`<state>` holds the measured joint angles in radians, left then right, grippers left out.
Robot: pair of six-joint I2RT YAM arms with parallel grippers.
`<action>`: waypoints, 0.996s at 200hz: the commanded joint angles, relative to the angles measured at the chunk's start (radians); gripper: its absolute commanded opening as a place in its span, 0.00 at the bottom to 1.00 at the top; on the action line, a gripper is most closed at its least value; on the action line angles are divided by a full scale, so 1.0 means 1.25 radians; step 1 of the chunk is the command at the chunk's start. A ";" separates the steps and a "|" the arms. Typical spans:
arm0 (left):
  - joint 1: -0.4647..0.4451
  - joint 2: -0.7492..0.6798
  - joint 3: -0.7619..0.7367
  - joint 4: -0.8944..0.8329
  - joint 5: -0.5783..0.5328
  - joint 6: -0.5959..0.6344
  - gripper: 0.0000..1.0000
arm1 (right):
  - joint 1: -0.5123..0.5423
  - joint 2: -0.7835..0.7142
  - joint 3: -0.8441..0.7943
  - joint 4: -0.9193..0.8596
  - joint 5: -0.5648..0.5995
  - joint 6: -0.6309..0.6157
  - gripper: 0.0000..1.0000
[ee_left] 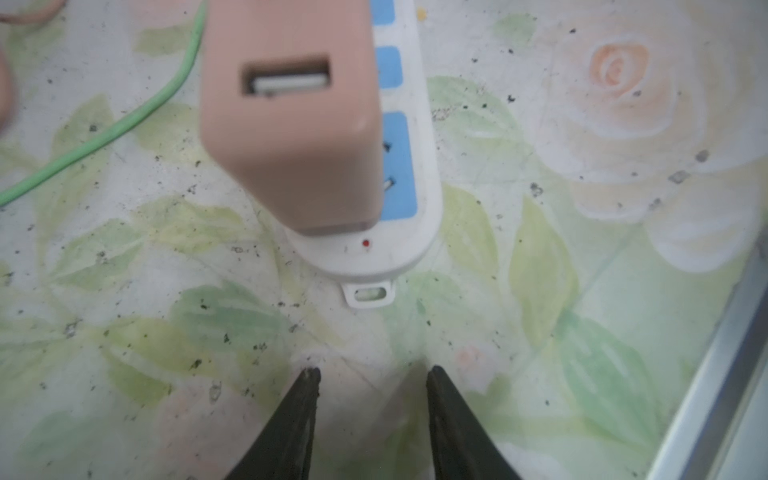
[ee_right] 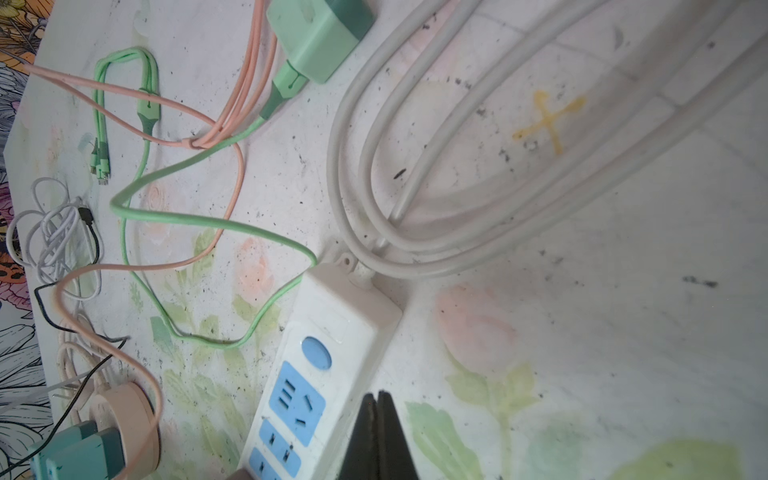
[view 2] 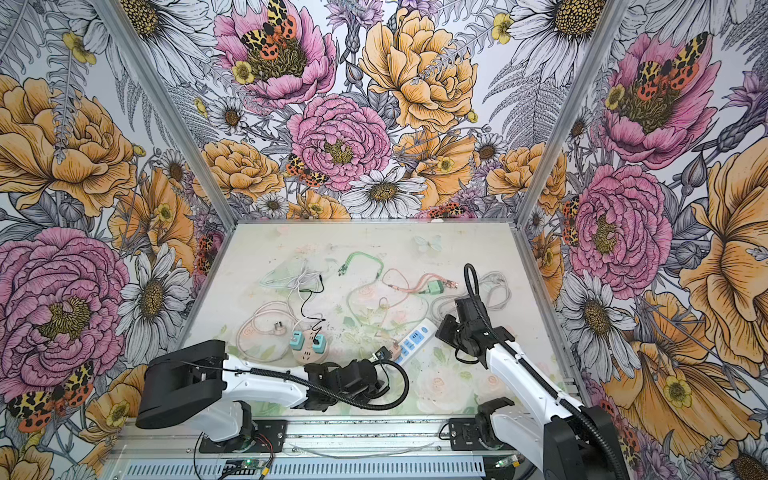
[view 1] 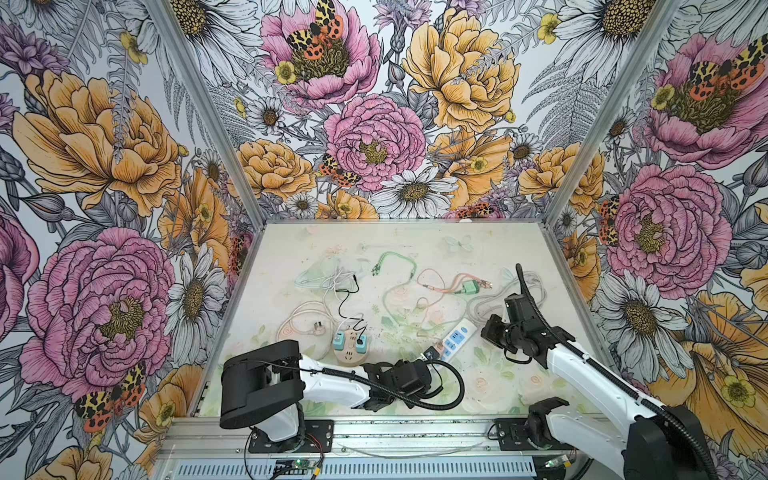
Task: Insert the plug
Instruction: 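Push the pink charger's prongs down into the blue socket with the left gripper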
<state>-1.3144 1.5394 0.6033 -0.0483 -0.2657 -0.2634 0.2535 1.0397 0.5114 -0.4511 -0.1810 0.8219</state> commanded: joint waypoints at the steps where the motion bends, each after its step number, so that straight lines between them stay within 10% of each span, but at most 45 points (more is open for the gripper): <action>1: -0.006 -0.047 -0.007 -0.113 -0.013 -0.019 0.45 | -0.005 -0.016 0.008 0.013 0.007 0.006 0.05; 109: 0.059 -0.433 0.067 -0.307 -0.031 -0.008 0.45 | -0.016 0.193 0.189 0.012 0.076 -0.096 0.06; 199: 0.113 -0.299 0.184 -0.300 0.157 -0.056 0.19 | -0.049 0.394 0.285 0.022 0.097 -0.150 0.00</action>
<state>-1.1675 1.1069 0.7914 -0.4152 -0.1577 -0.3096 0.1967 1.4975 0.8375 -0.4351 -0.0814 0.6651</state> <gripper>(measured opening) 0.220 0.047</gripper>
